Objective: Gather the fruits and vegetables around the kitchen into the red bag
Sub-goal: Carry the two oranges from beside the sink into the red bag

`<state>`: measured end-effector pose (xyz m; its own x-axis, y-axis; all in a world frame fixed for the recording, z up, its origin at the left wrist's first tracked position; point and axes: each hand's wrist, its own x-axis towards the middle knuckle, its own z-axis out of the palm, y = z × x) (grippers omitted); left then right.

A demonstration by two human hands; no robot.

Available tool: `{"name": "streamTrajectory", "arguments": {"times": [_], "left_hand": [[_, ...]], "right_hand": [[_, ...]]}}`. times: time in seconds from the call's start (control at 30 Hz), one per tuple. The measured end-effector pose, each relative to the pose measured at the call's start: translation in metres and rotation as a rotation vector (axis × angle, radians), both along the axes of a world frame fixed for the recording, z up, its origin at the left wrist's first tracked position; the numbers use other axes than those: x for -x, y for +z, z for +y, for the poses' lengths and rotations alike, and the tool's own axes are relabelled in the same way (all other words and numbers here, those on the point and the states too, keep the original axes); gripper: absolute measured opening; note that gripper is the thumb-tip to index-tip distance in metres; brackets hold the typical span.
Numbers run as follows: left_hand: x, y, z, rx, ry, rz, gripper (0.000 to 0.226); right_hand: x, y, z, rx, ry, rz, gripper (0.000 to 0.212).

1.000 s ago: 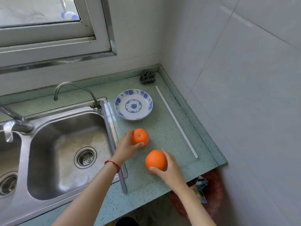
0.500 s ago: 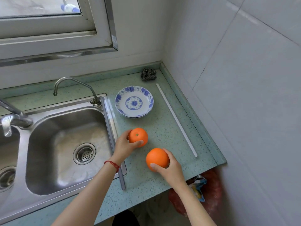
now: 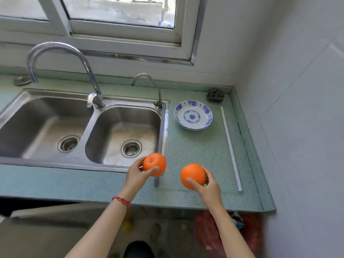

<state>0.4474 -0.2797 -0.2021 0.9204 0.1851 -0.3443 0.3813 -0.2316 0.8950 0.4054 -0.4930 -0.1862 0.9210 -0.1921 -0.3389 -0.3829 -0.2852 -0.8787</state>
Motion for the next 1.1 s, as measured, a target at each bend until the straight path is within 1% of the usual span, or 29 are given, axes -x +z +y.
{"name": "streamTrajectory", "arguments": {"times": [0.13,0.27,0.4,0.43,0.5,0.53,0.6,0.67,0.8,0.87,0.9,1.0,1.1], "left_hand": [[0.049,0.003,0.026,0.021,0.155,-0.005,0.061],[0.1,0.009,0.057,0.065,0.349,-0.005,0.061],[0.148,0.011,0.088,0.099,0.539,-0.028,0.075],[0.159,0.011,0.095,0.108,0.581,-0.029,0.073],[0.185,0.011,0.107,0.117,0.677,-0.04,0.059],[0.199,0.011,0.113,0.117,0.722,-0.046,0.059],[0.228,0.012,0.124,0.124,0.802,-0.065,0.068],[0.258,0.011,0.135,0.132,0.893,-0.088,0.072],[0.326,0.01,0.158,0.159,1.071,-0.095,0.067],[0.364,0.007,0.17,0.159,1.15,-0.095,0.081],[0.383,0.006,0.175,0.158,1.189,-0.093,0.085],[0.441,0.005,0.189,0.158,1.308,-0.089,0.083],[0.498,0.002,0.199,0.155,1.43,-0.094,0.092]], "right_hand": [[0.007,0.004,0.011,-0.008,0.121,-0.016,0.07],[0.012,0.011,0.04,-0.014,0.245,-0.037,0.065],[0.02,0.012,0.077,-0.006,0.396,-0.049,0.066],[0.023,0.012,0.087,-0.004,0.438,-0.05,0.066],[0.032,0.013,0.109,-0.009,0.516,-0.048,0.065],[0.037,0.014,0.121,-0.017,0.553,-0.045,0.065],[0.049,0.014,0.147,-0.029,0.629,-0.033,0.066],[0.065,0.012,0.174,-0.035,0.72,-0.027,0.067],[0.104,0.007,0.228,-0.037,0.885,-0.012,0.065],[0.128,0.004,0.255,-0.052,0.969,-0.001,0.062],[0.143,0.004,0.268,-0.056,1.009,0.006,0.061],[0.189,0.006,0.307,-0.069,1.122,0.02,0.058],[0.238,0.002,0.345,-0.04,1.24,0.033,0.061]]}}
